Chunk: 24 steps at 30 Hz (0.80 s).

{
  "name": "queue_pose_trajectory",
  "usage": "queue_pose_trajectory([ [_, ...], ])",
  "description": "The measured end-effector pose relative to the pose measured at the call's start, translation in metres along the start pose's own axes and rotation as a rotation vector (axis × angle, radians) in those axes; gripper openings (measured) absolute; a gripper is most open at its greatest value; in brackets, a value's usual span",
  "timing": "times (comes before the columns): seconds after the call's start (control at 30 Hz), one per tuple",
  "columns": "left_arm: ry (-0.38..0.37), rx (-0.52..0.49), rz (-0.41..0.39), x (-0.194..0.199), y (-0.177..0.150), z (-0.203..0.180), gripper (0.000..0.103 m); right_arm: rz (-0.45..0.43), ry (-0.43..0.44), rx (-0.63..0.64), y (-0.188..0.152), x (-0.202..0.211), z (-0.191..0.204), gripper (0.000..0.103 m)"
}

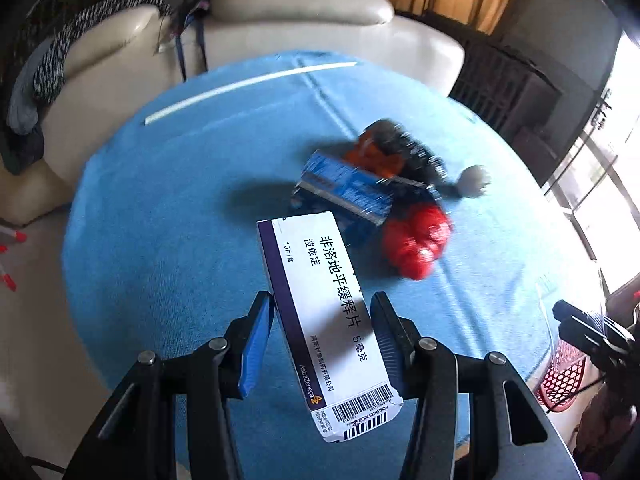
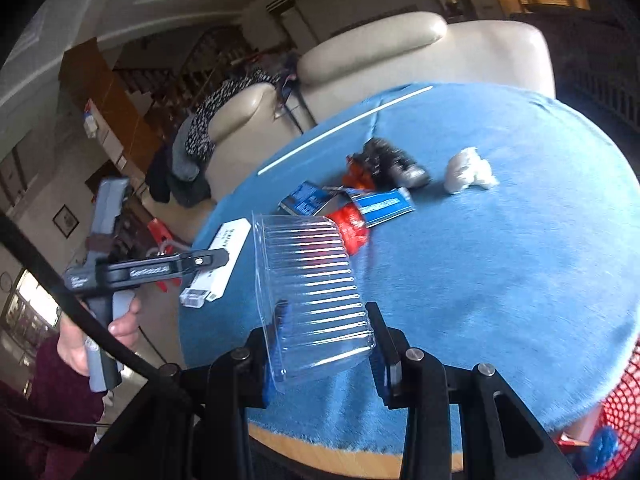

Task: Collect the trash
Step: 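Grasp the white medicine box with the left tool while the right tool grasps the clear plastic tray, then carry the white box and clear tray to the red basket and release both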

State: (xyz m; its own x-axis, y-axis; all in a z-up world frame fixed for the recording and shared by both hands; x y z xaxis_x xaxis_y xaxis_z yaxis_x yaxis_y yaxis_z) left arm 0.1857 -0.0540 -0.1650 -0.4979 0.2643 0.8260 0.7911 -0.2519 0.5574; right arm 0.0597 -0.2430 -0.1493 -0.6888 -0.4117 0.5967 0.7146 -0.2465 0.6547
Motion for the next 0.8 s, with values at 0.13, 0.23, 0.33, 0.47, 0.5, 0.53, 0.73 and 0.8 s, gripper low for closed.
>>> queue_pose_trajectory([
  [0.13,-0.003,-0.053,-0.061,0.022,0.008,-0.024,0.052,-0.046,-0.024,-0.029,-0.001,0.026,-0.013,0.039],
  [0.23,-0.005,-0.096,-0.094,0.036,0.012,-0.046,0.052,-0.082,-0.042,-0.05,-0.002,0.045,-0.022,0.039],
  [0.33,-0.014,-0.132,-0.112,0.037,0.018,-0.071,0.052,-0.113,-0.057,-0.067,-0.003,0.064,-0.031,0.039],
  [0.47,-0.033,-0.184,-0.127,0.046,0.02,-0.099,0.052,-0.159,-0.083,-0.091,-0.004,0.091,-0.043,0.039],
  [0.5,-0.04,-0.2,-0.13,0.048,0.021,-0.107,0.052,-0.168,-0.089,-0.095,-0.004,0.096,-0.046,0.039],
  [0.53,-0.045,-0.211,-0.133,0.049,0.02,-0.112,0.052,-0.178,-0.096,-0.1,-0.004,0.102,-0.049,0.039],
  [0.73,-0.086,-0.297,-0.13,0.053,0.013,-0.153,0.052,-0.228,-0.146,-0.138,-0.009,0.137,-0.073,0.039],
  [0.8,-0.106,-0.331,-0.125,0.053,0.009,-0.168,0.052,-0.243,-0.168,-0.153,-0.011,0.149,-0.082,0.039],
])
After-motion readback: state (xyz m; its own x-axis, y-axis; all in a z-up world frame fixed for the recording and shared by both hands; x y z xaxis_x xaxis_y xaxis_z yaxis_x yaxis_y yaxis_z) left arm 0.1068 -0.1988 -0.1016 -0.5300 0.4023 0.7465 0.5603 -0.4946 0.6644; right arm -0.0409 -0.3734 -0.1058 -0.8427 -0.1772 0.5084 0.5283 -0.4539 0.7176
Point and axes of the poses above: each gripper's, at about its wrist camera, not at the fingertips, and x roughly against the way its jaws point, z to its left, y to its top, the point moved 9 cm from there along -x, roughly the way its jaws point, and after that the axes turned 1 degree about z, right-handed, at the moved point
